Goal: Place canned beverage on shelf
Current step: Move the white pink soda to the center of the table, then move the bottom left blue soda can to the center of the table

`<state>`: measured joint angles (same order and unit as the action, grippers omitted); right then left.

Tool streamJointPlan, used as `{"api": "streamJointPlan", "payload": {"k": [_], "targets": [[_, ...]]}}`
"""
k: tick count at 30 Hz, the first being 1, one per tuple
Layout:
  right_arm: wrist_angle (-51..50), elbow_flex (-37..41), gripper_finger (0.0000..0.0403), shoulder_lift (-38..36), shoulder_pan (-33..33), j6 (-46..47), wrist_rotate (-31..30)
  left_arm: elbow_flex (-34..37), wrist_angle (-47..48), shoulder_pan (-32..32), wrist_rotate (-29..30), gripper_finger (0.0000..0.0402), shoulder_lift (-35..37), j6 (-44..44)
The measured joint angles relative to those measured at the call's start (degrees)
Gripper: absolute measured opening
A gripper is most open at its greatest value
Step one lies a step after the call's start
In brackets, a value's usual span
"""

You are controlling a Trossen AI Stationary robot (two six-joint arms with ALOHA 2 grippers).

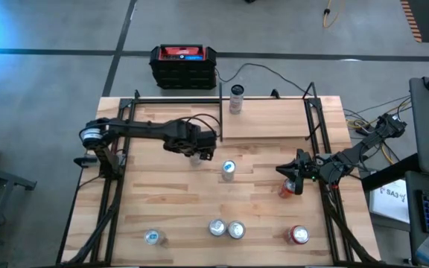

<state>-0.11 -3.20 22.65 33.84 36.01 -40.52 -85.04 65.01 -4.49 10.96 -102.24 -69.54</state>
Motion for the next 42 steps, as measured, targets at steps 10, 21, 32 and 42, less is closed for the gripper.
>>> {"api": "streamJointPlan", "payload": {"k": [10,21,32,42], "targets": [[0.0,0.0,0.0029,0.0,0.0,0.0,0.0,-12.2,10.4,0.4,-3.2,0.0389,0.0,-2.2],[0.0,0.0,0.0029,0.0,0.0,0.0,0.0,-29.6,24.3,11.2,10.9,0.0390,0.0,-8.7],[0.0,0.0,0.0029,0.0,0.0,0.0,0.0,-21.6,25.1,24.3,23.5,0.0388,2.6,-24.2],[0.0,0.0,0.0029,0.0,0.0,0.0,0.0,-15.4,25.1,29.5,17.5,0.0388,4.6,-37.4]]}}
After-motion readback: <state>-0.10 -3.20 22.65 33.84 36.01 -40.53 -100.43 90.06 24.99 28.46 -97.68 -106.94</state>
